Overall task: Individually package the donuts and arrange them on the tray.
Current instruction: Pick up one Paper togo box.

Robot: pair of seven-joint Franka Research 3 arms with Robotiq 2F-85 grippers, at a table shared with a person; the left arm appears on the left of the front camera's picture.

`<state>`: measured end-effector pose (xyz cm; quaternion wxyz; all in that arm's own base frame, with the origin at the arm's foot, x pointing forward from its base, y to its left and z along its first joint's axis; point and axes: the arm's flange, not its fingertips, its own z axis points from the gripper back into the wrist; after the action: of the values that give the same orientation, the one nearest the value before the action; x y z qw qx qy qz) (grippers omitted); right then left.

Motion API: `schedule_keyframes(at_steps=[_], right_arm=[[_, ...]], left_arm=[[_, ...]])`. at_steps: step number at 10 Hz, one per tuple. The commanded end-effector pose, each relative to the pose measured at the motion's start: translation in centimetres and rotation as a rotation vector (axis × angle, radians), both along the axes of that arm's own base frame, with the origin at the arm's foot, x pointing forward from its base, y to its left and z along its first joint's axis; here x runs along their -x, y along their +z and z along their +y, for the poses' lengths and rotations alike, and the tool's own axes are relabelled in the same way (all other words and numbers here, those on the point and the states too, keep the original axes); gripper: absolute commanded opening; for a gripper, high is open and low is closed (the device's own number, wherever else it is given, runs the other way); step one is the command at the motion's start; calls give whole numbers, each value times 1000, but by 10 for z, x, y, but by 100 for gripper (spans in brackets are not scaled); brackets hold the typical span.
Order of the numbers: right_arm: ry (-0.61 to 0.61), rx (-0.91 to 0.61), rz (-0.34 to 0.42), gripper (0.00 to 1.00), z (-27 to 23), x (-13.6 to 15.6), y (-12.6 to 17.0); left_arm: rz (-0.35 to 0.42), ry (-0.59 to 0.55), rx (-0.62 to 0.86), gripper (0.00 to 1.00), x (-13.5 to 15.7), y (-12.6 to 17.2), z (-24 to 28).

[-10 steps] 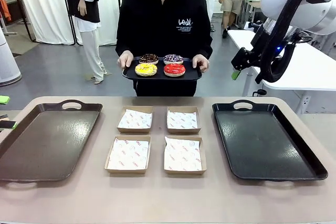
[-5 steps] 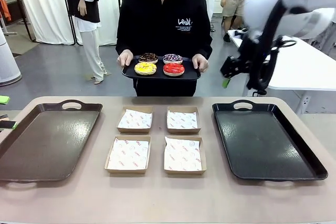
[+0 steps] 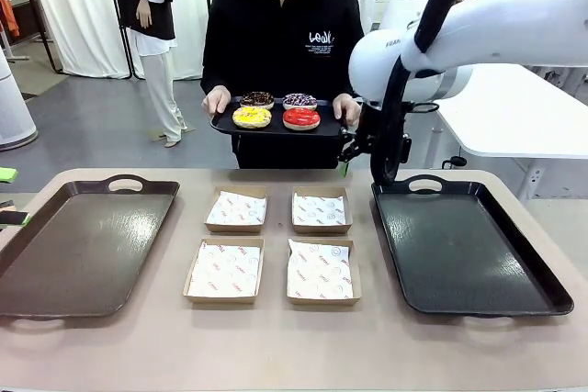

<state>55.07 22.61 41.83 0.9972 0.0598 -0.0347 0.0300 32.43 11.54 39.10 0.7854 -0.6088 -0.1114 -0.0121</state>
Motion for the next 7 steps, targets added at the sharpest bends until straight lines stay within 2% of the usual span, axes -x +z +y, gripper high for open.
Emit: schedule_keyframes(at_steps=[1, 4, 5, 7], right_arm=[[-7, 11, -73, 100, 10, -1, -16], [6, 37, -106, 100, 23, -4, -44], [20, 55, -84, 100, 27, -5, -54], [-30, 78, -58, 100, 32, -5, -60]], left_arm=[[-9, 4, 15, 100, 1, 2, 1], [-9, 4, 15, 100, 1, 2, 1], [-9, 4, 15, 100, 1, 2, 1], [-9, 4, 15, 100, 1, 2, 1]])
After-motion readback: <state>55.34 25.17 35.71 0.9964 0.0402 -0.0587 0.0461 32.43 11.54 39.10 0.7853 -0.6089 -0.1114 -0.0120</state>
